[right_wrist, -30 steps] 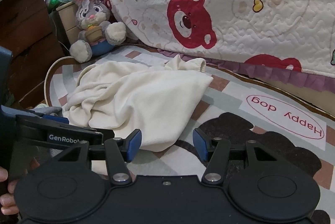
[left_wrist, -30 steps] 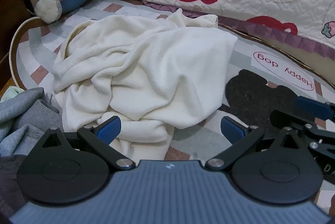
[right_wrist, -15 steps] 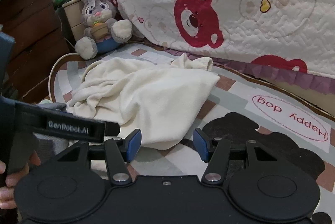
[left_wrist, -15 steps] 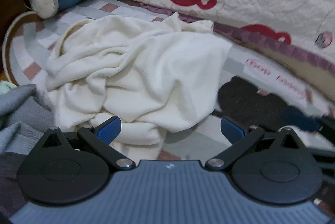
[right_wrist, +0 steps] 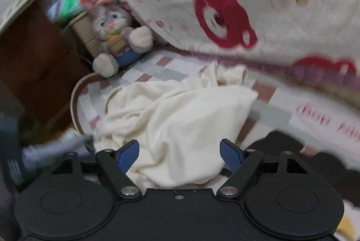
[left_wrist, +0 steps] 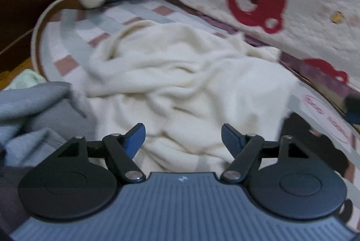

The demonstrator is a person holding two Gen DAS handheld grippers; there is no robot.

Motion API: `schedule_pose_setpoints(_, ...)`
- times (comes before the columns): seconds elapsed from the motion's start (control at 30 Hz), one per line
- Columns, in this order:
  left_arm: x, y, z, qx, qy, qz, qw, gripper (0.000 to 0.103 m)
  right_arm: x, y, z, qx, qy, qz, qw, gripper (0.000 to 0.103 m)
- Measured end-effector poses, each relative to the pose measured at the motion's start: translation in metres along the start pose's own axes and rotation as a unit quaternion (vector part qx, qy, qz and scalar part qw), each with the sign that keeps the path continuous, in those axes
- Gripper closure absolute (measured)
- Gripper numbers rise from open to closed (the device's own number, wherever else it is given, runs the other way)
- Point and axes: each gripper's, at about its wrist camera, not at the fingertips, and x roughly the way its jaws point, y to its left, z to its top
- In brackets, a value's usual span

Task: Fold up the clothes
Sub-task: 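Move the right tool down to the blanket edge and close on it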

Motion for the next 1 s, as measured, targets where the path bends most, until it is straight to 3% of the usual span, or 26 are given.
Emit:
schedule_pose_setpoints(0.07, 0.007, 0.014, 0.002, -0.008, 0.004, 0.009, 0.9999, 0.030, 0.012, -0.023, 0.023, 0.093, 0.039, 0.031, 0.994, 0.021)
schedule_pose_setpoints(0.17, 0.018, 0.027, 0.001, -0.025, 0.015, 0.006, 0.9996, 0.030, 0.028, -0.050, 0.040, 0.206, 0.081, 0.047, 0.974, 0.021)
schedule_pose_setpoints(0.3, 0.031, 0.023, -0.001, -0.016, 0.010, 0.012, 0.9997, 0.030, 0.039, -0.043, 0.042, 0.142, 0.084, -0.014, 0.986, 0.021)
schedule_pose_setpoints(0.4, 0.040, 0.021, -0.002, -0.009, 0.007, 0.016, 0.9998, 0.019, 0.054, -0.050, 0.027, 0.133, 0.071, -0.003, 0.988, 0.021)
schedule_pose_setpoints(0.53, 0.054, 0.019, -0.004, -0.005, 0.007, 0.020, 0.9998, 0.018, 0.074, -0.059, 0.007, 0.122, 0.055, 0.011, 0.991, 0.021)
schedule_pose_setpoints(0.67, 0.062, 0.030, -0.006, -0.041, 0.016, -0.007, 0.9990, 0.018, 0.092, -0.068, 0.008, 0.085, 0.041, -0.006, 0.996, 0.021)
schedule_pose_setpoints(0.7, 0.063, 0.033, -0.008, -0.046, 0.010, -0.014, 0.9988, 0.018, 0.095, -0.068, 0.009, 0.062, 0.040, 0.006, 0.997, 0.029)
schedule_pose_setpoints(0.73, 0.061, 0.033, -0.009, -0.041, -0.002, -0.019, 0.9990, 0.028, 0.098, -0.068, 0.010, 0.038, 0.039, 0.018, 0.998, 0.056)
schedule_pose_setpoints(0.77, 0.060, 0.033, -0.009, -0.036, -0.013, -0.023, 0.9990, 0.053, 0.100, -0.063, 0.008, 0.005, 0.040, 0.036, 0.999, 0.065)
schedule_pose_setpoints(0.8, 0.059, 0.030, -0.009, -0.023, -0.016, -0.011, 0.9995, 0.062, 0.101, -0.059, 0.006, -0.024, 0.041, 0.050, 0.998, 0.068)
schedule_pose_setpoints(0.9, 0.053, 0.024, -0.006, -0.007, -0.029, -0.029, 0.9991, 0.073, 0.105, -0.050, -0.004, -0.047, 0.036, 0.055, 0.997, 0.080)
schedule_pose_setpoints(1.0, 0.055, 0.026, -0.003, -0.018, -0.030, -0.040, 0.9986, 0.073, 0.111, -0.048, -0.009, -0.067, 0.035, 0.005, 0.997, 0.074)
